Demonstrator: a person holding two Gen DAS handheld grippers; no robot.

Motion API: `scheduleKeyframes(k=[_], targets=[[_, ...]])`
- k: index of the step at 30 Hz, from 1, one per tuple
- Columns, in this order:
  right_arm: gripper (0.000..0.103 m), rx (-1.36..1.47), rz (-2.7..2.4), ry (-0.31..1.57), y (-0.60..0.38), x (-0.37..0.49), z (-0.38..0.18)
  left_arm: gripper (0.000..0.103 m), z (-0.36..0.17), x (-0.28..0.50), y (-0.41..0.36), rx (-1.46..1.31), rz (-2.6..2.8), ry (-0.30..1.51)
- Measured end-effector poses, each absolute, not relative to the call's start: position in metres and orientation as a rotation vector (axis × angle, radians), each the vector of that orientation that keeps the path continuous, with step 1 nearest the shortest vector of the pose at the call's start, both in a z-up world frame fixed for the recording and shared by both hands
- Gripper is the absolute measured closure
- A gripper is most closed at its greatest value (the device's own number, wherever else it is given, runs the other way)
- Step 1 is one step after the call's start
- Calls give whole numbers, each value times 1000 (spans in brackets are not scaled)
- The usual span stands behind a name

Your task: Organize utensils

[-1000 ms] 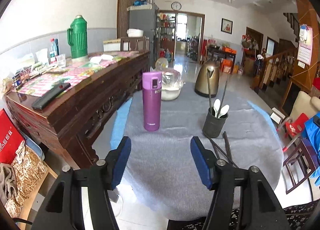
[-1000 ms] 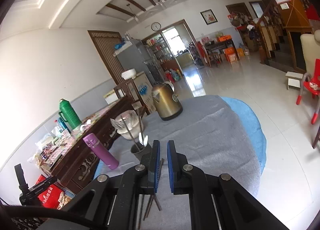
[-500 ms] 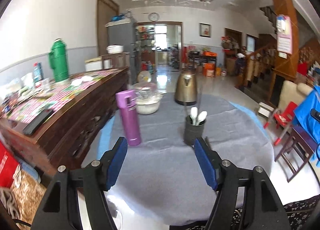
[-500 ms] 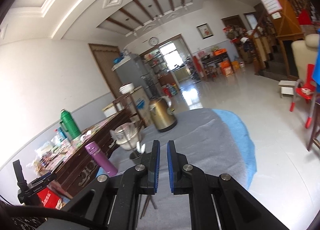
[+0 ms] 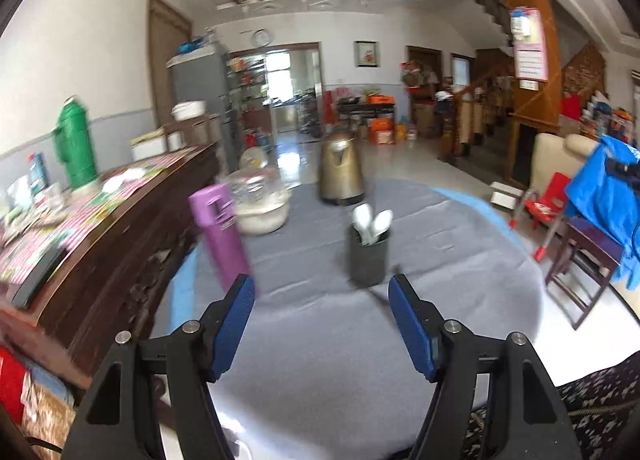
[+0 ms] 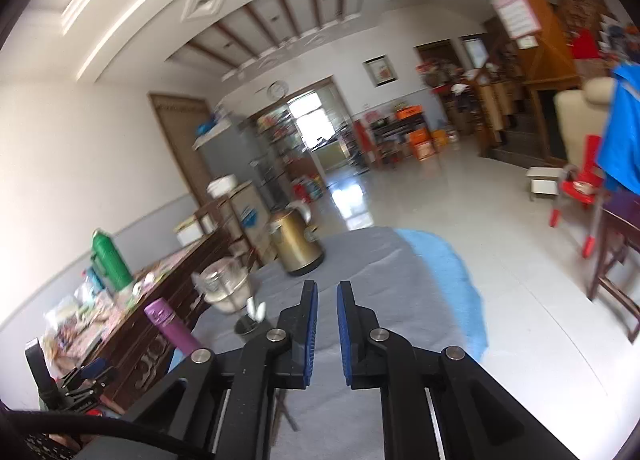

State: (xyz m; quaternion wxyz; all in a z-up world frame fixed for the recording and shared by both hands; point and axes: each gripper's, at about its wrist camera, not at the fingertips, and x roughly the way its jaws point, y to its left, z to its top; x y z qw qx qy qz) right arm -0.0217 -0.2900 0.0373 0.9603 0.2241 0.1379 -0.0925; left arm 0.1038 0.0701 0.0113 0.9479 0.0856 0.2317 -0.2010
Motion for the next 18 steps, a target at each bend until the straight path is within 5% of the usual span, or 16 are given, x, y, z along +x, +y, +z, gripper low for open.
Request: scheduleKeyframes(k=[12, 18], targets=[[91, 313, 295, 401, -143, 146, 47, 33, -12, 98, 226, -19, 80, 579], [91, 314, 416, 443, -112, 165, 32, 32, -12, 92, 237, -111, 128, 592]])
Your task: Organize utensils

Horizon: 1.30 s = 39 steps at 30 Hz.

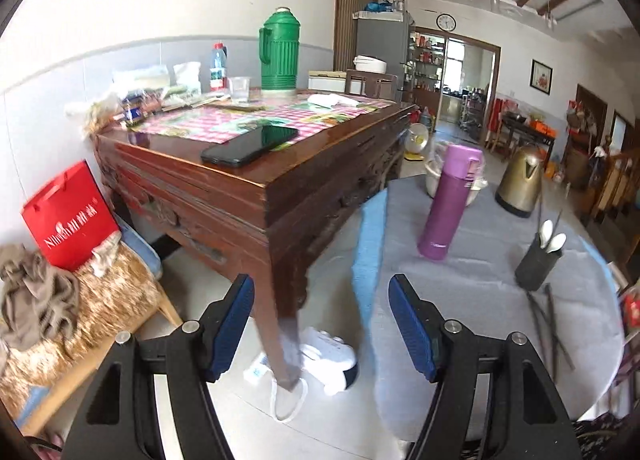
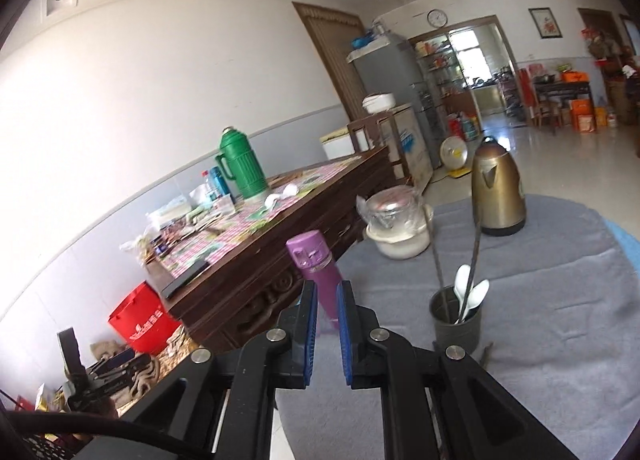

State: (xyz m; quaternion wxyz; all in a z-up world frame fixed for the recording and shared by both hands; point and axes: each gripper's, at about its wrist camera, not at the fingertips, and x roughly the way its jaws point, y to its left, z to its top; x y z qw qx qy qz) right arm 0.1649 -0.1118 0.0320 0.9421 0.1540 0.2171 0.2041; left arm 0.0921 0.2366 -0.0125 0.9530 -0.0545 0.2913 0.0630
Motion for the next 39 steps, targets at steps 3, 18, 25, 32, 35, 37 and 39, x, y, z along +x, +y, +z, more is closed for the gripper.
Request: scheduleKeyframes(k=[3, 18, 25, 32, 35, 37, 39], targets=[[91, 319, 395, 452, -123, 151, 23, 32, -12, 103, 208, -97, 50, 606], [62, 450, 78, 594, -253, 131, -45, 32, -66, 217, -25, 124, -438, 830], [66, 550, 82, 764, -261, 191, -106, 32, -116, 266, -78, 90, -538, 1005], [66, 577, 54, 823, -265, 209, -131, 32, -149, 293, -94, -22, -570, 1154], [66, 597, 48, 837, -268, 209, -140, 32, -154, 291, -99, -1, -569, 1168], [66, 602, 50, 846, -268, 208, -143, 32, -154, 286, -94, -5, -562, 1161], [66, 606, 64, 854, -265, 208, -146, 34, -155, 281, -87, 7, -542, 1161]])
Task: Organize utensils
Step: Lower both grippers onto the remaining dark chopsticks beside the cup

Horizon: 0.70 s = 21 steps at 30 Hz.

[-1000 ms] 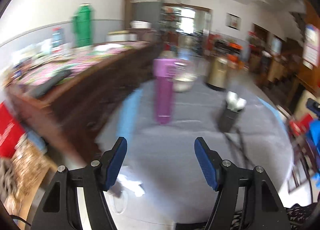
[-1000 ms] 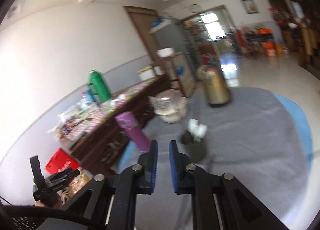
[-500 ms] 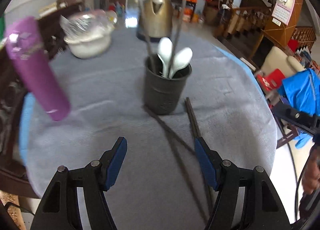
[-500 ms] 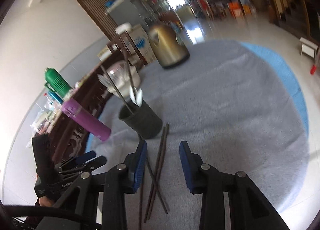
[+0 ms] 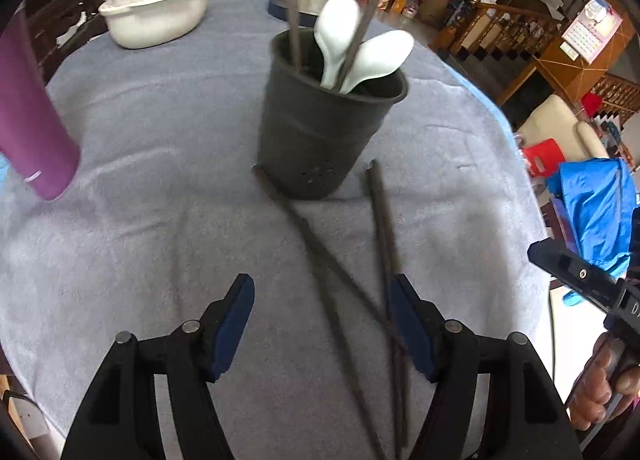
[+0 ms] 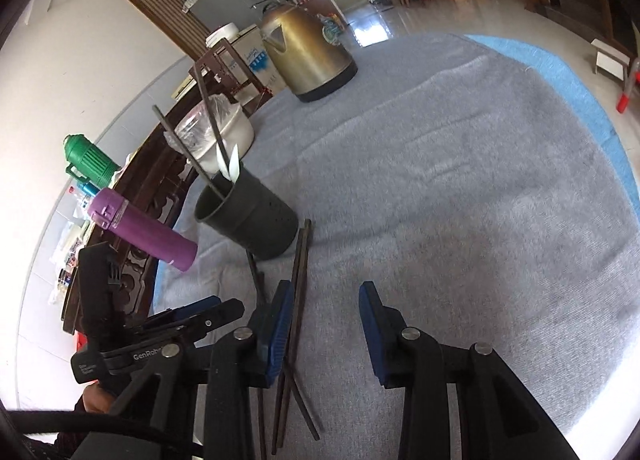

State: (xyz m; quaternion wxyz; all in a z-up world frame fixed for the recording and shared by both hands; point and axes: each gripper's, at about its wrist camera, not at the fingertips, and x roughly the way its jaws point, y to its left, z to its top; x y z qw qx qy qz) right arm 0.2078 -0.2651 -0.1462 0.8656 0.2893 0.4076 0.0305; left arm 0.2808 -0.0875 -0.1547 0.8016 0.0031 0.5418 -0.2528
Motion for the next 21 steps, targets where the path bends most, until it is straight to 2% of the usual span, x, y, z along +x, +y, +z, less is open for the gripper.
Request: scheduleKeyframes(k=[9, 11, 19, 21], targets=[[66, 613, 116, 890, -241, 211, -157, 39, -163, 257, -79, 20, -544, 1198], [66, 614, 113, 888, -240, 206, -155, 50, -165, 258, -84, 43, -553, 1193], [66, 618, 76, 853, -249, 182, -146, 65, -175, 274, -102, 62, -583, 1216], [66, 626, 81, 855, -251, 180, -146, 82, -179, 279, -106, 78, -572, 1228]])
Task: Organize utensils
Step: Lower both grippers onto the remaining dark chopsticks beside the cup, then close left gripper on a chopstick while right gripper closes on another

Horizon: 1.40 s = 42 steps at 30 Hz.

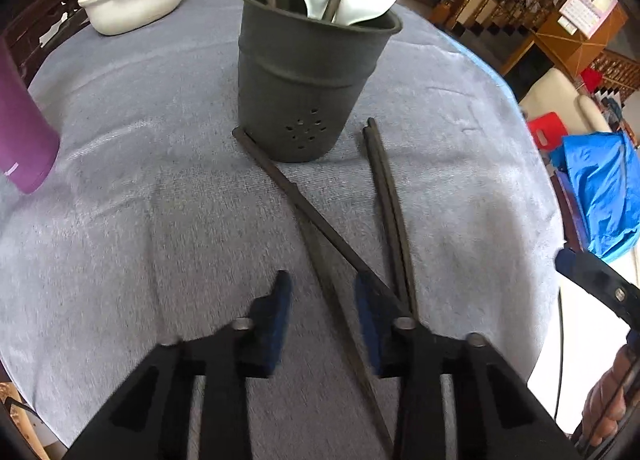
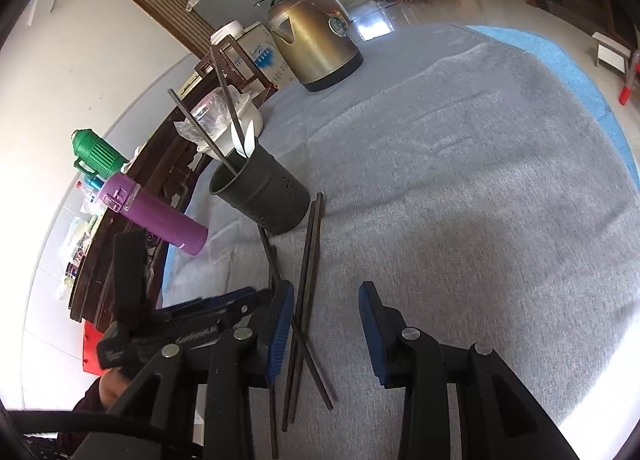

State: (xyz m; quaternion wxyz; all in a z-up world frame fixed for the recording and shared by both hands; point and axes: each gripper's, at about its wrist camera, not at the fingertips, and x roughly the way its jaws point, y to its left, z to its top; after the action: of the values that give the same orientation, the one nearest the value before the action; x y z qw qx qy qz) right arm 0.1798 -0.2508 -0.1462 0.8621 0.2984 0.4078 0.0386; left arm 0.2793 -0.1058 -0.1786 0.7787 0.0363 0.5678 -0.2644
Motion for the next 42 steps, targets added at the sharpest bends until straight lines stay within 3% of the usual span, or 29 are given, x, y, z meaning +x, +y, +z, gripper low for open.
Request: scheduleKeyframes(k=[3, 22, 27, 34, 42], targets=[[66, 620, 97, 849, -248, 178, -144, 93, -180, 283, -105, 103, -564, 1222], [66, 470, 323, 924, -176, 256, -154, 95, -168, 288, -15, 23, -492, 1235], [66, 371, 281, 1006, -150, 287, -179, 95, -162, 287, 4, -10, -500, 1234], [95, 324, 247, 1103, -130, 294, -203, 95, -158, 296, 21, -55, -508, 1249], [95, 388, 255, 1209, -120, 293, -205, 94, -158, 318, 12, -53, -517, 1261]])
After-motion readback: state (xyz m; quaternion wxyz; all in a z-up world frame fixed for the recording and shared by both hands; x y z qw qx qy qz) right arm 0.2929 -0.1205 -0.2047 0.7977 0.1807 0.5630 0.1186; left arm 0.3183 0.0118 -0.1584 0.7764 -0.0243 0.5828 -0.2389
